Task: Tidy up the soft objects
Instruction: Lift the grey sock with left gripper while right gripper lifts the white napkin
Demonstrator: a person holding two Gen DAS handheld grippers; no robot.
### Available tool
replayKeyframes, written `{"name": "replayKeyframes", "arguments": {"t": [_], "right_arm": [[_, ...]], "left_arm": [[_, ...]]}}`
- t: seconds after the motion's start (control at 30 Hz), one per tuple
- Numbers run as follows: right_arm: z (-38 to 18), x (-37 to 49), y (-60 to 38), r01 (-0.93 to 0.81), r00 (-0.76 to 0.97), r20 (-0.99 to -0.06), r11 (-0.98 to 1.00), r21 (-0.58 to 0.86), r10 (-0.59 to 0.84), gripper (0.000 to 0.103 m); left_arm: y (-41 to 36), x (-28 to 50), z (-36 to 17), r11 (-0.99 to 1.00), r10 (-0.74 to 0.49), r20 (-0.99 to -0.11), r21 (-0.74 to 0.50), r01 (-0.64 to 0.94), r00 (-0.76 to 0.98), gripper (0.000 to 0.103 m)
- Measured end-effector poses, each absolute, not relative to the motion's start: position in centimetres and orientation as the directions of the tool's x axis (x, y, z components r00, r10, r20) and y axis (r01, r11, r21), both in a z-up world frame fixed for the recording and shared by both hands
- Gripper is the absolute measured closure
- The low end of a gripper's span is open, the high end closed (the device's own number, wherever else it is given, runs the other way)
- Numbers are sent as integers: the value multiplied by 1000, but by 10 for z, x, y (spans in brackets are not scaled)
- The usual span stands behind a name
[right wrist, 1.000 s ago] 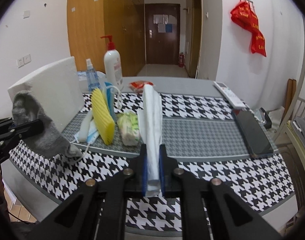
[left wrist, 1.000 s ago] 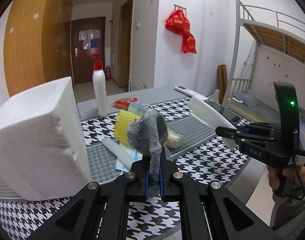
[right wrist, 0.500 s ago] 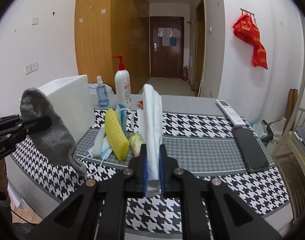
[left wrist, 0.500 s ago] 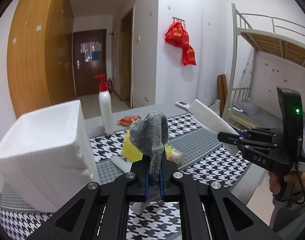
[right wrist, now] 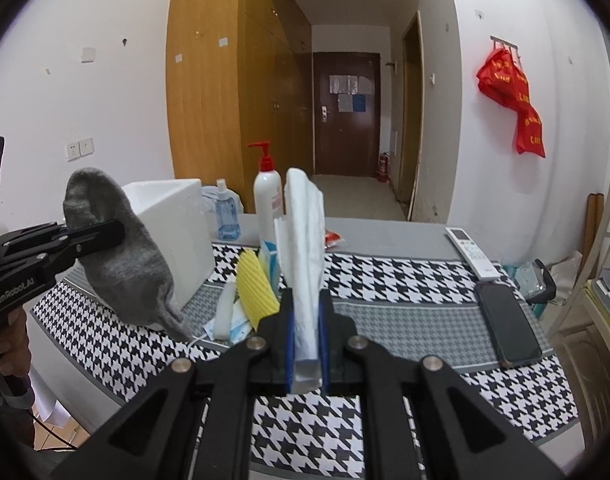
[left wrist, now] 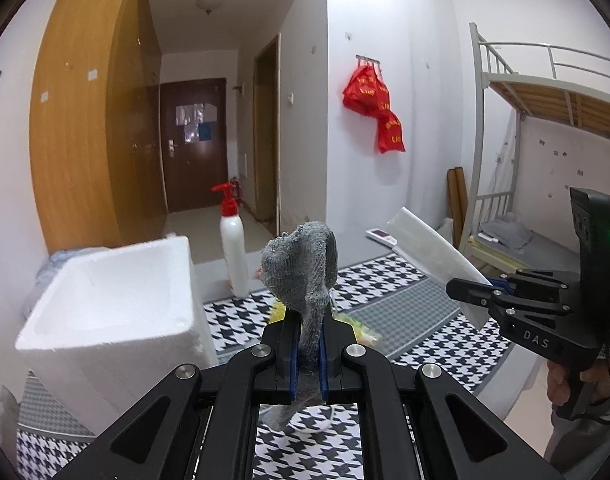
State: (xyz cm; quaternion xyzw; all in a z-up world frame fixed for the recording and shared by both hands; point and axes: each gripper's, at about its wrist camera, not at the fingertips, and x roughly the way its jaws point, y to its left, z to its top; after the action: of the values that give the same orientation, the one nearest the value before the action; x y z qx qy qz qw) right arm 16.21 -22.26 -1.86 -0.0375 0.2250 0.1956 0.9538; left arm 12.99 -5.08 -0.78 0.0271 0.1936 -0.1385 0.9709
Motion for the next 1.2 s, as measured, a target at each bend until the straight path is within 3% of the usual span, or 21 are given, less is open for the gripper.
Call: {"name": "replayKeyframes", "arguments": {"t": [1.2], "right_arm": [[9, 161, -158, -612, 732, -357, 790, 30, 580, 90]], "left_arm": [[8, 95, 31, 999, -40, -301, 7, 44, 953, 95]]}}
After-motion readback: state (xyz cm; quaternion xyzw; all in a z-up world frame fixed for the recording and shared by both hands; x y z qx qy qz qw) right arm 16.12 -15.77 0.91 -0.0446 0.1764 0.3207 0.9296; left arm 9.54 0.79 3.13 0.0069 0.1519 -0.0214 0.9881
